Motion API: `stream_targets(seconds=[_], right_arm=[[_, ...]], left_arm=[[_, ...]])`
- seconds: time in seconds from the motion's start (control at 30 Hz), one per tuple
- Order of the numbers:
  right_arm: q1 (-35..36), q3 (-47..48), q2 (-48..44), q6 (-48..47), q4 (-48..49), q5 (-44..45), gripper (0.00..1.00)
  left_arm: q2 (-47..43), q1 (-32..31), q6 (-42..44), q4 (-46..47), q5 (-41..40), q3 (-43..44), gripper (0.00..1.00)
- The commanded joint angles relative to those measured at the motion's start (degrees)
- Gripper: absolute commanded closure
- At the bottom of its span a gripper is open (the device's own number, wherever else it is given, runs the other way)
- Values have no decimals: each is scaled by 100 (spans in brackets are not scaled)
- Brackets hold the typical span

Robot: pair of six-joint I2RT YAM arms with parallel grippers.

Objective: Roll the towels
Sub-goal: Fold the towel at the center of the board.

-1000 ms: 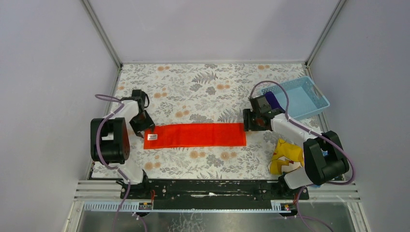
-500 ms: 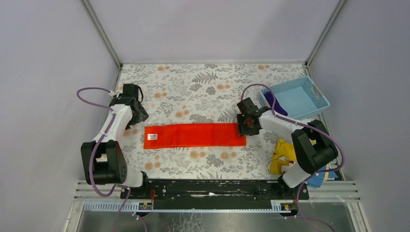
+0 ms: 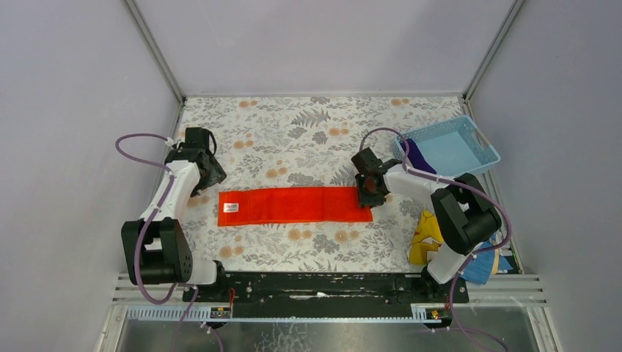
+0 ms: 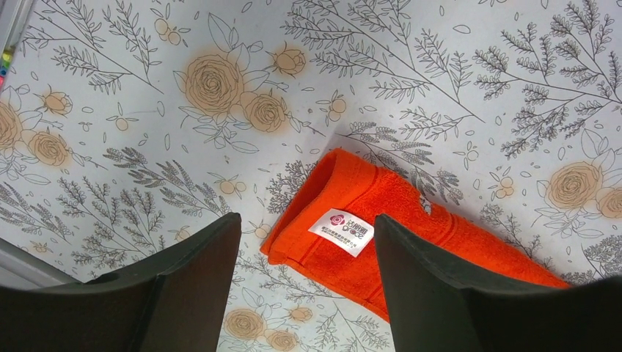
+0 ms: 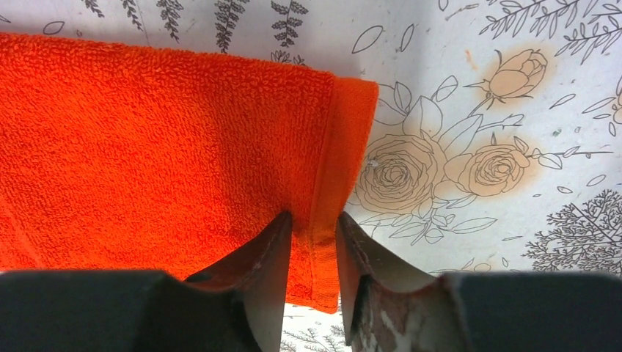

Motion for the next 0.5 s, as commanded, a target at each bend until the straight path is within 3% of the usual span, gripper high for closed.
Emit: stream_targets(seconds=[0.0,0.13,0.47], right_arm=[[71,-418,786,259,164,-352,69],[71,-473,551,211,217,-220,99],[-904,350,-681,-793,-1194,1715,100]], left_arm=[[-130,1,81,198,92,-78,34],[-152,0,91,222,176,-106,34],[-295,-176,264,390,742,-205,33]])
